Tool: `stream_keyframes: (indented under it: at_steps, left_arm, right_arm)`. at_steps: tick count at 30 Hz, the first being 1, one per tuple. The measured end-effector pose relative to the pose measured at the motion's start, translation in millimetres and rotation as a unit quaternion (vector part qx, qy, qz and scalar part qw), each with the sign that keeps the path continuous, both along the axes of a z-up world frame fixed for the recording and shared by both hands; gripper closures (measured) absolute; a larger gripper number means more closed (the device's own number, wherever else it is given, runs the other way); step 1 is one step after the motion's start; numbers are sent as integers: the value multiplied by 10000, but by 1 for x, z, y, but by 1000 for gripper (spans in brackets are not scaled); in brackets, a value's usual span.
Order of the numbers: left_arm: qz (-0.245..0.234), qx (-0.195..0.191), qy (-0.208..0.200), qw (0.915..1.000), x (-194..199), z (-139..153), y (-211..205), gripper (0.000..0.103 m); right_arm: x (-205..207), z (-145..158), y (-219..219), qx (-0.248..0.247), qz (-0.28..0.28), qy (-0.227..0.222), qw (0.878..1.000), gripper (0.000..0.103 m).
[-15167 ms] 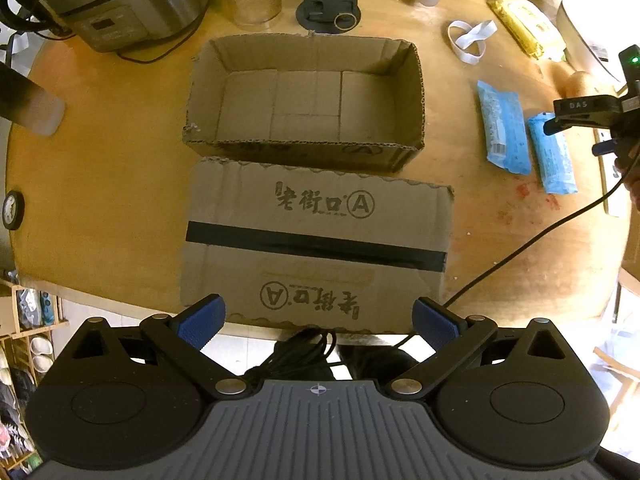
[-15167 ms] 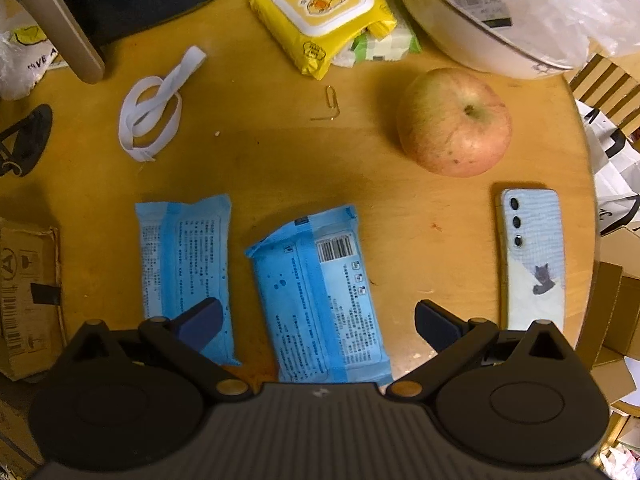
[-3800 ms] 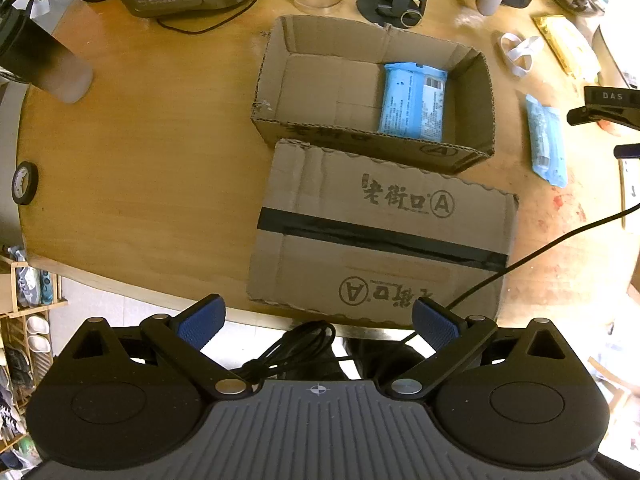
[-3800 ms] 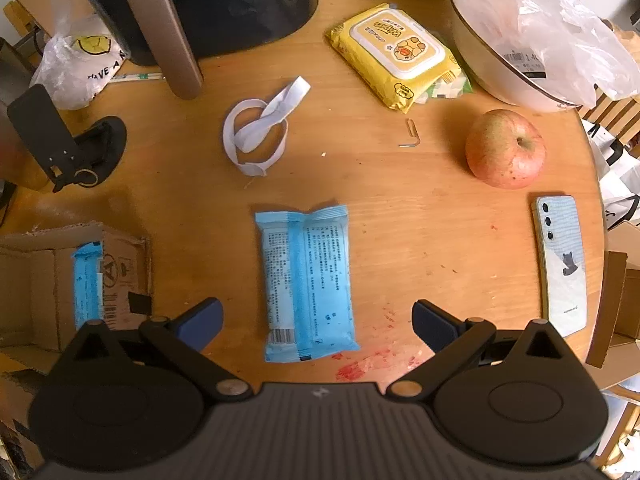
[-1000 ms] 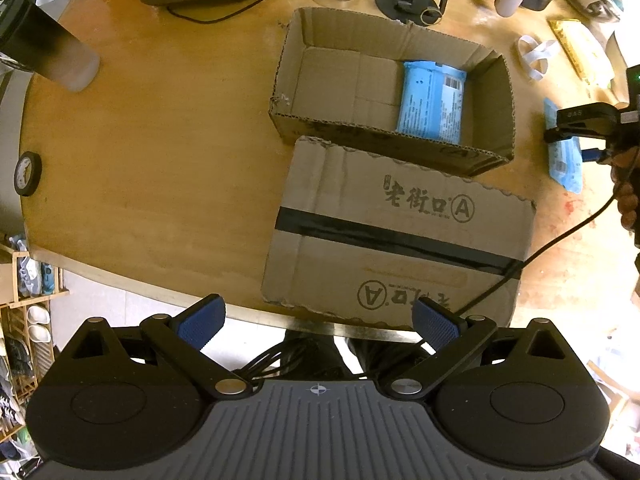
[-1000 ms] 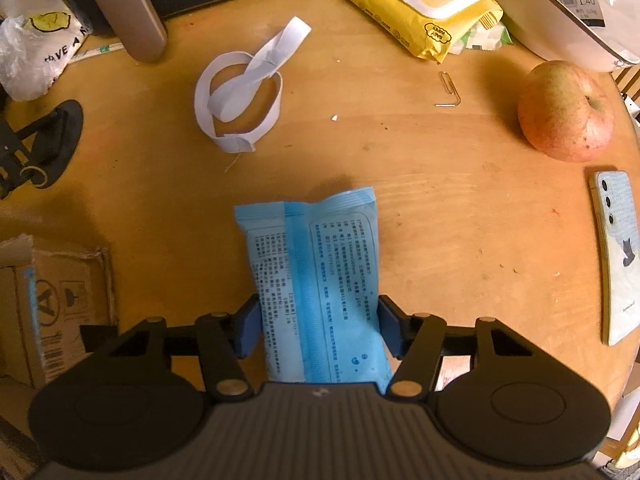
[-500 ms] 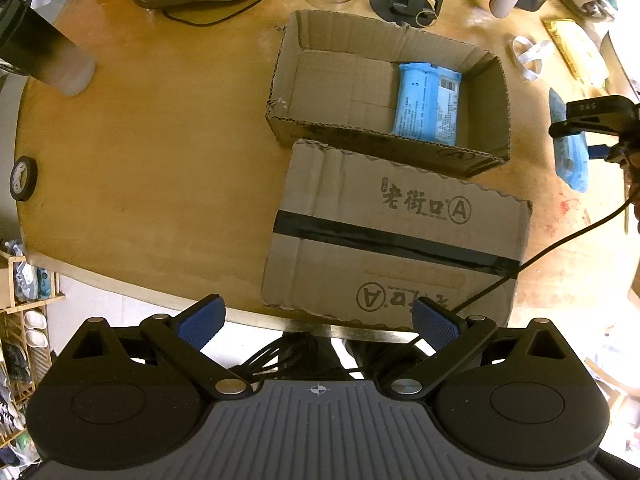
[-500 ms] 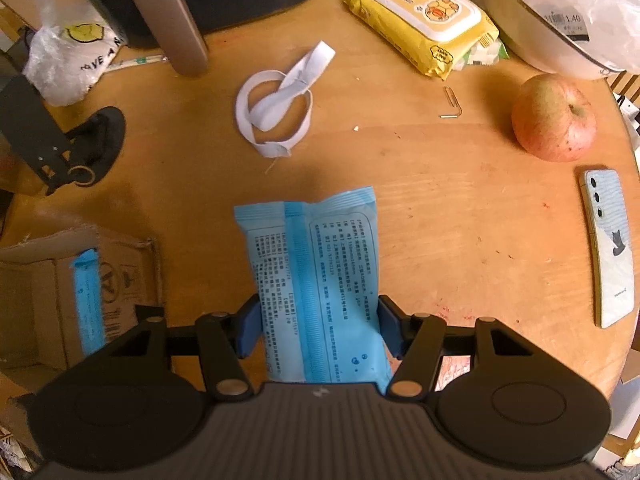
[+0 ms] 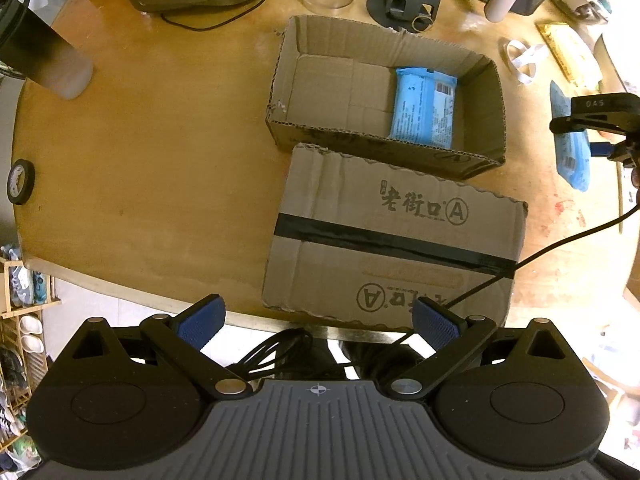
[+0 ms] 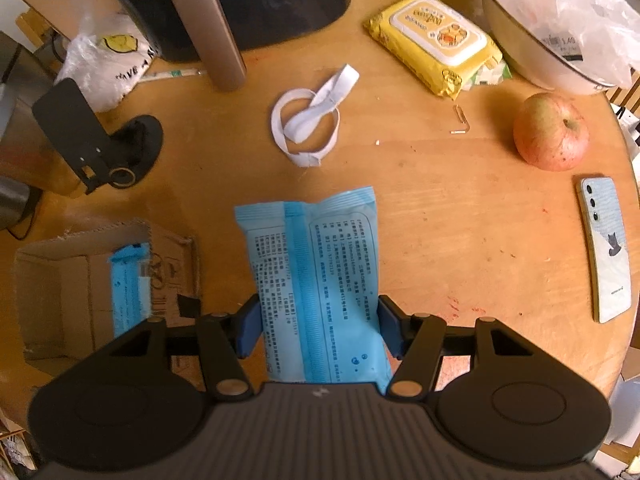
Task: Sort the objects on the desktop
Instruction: 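Lift the blue packet with the right gripper toward the open box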
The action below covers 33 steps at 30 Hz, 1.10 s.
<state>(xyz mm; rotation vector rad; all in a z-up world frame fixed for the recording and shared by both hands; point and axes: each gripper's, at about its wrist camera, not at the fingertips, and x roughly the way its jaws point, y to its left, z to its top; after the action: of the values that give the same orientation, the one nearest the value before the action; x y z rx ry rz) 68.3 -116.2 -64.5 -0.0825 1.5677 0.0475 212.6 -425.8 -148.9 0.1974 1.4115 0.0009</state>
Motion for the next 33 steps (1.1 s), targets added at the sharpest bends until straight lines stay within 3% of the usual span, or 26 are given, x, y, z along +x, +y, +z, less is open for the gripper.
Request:
stream_keyframes:
  at_steps: [33]
  left_arm:
    - [-14,-36,-82,10000,-4,3,25,0]
  right_arm:
    - [-1,23,25,-52,23,22,10000,44]
